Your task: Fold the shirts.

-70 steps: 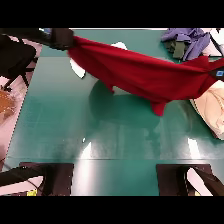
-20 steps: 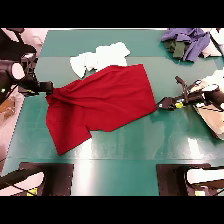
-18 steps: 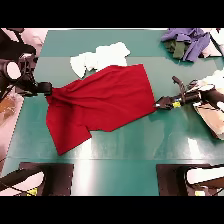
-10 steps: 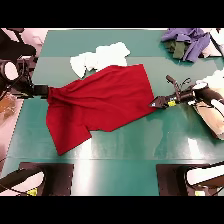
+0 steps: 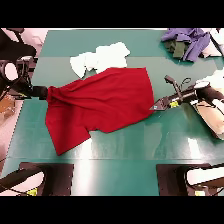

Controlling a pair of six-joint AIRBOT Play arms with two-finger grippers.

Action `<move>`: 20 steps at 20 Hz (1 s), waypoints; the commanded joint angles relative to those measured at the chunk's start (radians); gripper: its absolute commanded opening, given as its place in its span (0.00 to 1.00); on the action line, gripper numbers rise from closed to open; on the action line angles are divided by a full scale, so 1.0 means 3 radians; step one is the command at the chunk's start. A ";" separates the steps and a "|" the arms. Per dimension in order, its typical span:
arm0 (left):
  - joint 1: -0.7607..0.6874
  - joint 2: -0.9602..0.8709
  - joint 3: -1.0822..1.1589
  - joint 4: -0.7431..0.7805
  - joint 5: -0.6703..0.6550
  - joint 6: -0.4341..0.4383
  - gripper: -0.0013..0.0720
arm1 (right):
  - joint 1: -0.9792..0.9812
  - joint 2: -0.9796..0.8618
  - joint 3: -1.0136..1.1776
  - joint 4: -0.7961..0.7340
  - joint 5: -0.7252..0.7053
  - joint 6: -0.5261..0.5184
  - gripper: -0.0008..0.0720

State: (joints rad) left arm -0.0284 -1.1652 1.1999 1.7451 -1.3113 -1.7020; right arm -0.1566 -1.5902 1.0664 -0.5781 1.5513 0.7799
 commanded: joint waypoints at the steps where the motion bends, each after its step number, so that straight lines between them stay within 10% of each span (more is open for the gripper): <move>1: 0.0001 0.0003 -0.0001 0.0004 0.0053 0.0003 0.93 | 0.0011 0.0450 0.0006 0.0603 0.0445 -0.0038 0.05; 11: 0.0001 0.0003 0.0000 -0.0106 0.0042 0.0004 0.92 | 0.1069 0.0458 0.0409 0.0801 -0.2576 0.0547 0.05; 14: 0.0001 0.0003 0.0000 -0.0200 -0.0008 0.0003 0.92 | 0.1288 -0.0280 0.0983 0.0427 -0.2555 0.1172 0.05; 17: 0.0001 0.0003 0.0000 -0.0198 -0.0024 0.0005 0.93 | 0.1194 -0.0749 0.1320 0.0273 -0.2192 0.1478 0.46; 20: 0.0001 0.0003 0.0000 -0.0195 -0.0018 0.0034 0.92 | 0.0902 -0.0782 0.1485 0.0267 -0.1537 0.1373 0.46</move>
State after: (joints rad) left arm -0.0280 -1.1652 1.1999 1.6913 -1.3140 -1.6985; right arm 0.1604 -1.7760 1.4502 -0.4725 0.9504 1.1667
